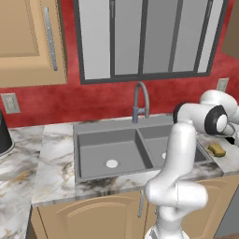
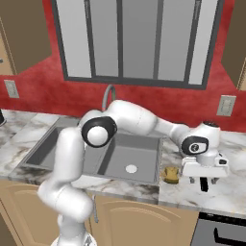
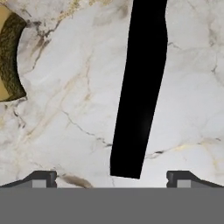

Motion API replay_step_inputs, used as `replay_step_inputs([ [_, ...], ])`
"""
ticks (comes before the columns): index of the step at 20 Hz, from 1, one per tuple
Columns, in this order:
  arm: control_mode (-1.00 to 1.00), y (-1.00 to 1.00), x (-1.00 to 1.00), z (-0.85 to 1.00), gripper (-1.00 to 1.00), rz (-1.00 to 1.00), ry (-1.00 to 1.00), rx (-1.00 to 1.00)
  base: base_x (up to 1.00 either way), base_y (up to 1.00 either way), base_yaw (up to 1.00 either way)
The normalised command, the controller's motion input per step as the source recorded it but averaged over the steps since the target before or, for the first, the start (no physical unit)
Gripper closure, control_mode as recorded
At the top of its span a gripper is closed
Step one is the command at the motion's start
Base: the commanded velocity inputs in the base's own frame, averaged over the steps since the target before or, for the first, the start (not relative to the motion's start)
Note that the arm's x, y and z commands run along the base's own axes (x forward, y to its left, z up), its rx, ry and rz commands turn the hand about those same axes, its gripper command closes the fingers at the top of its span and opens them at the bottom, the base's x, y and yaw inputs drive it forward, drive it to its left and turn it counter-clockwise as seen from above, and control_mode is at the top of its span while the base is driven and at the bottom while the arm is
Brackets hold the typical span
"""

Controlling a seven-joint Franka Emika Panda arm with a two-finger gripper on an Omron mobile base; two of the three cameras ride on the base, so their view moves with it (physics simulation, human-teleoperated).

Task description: Pick the pan and sponge and place them into the sink. Then turn on the water.

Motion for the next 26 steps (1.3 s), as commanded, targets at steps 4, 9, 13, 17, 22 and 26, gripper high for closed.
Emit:
replay_step_inputs([
  [4, -1.0, -0.32, 0.38, 0.0, -1.0, 0.0, 0.0, 0.04, 0.0, 0.0, 0.0],
  [9, -1.0, -0.15, 0.39, -0.07, -1.0, 0.0, 0.0, 0.01, 0.0, 0.0, 0.0],
  [13, -1.0, 0.0, 0.27, -0.3, -1.0, 0.0, 0.0, 0.0, 0.0, 0.0, 0.0],
  [17, -1.0, 0.0, 0.08, -0.32, -1.0, 0.0, 0.0, 0.0, 0.0, 0.0, 0.0],
  [22, -1.0, 0.01, 0.0, -0.3, -1.0, 0.0, 0.0, 0.0, 0.0, 0.0, 0.0],
  [26, -1.0, 0.04, 0.0, -0.28, -1.0, 0.0, 0.0, 0.0, 0.0, 0.0, 0.0],
])
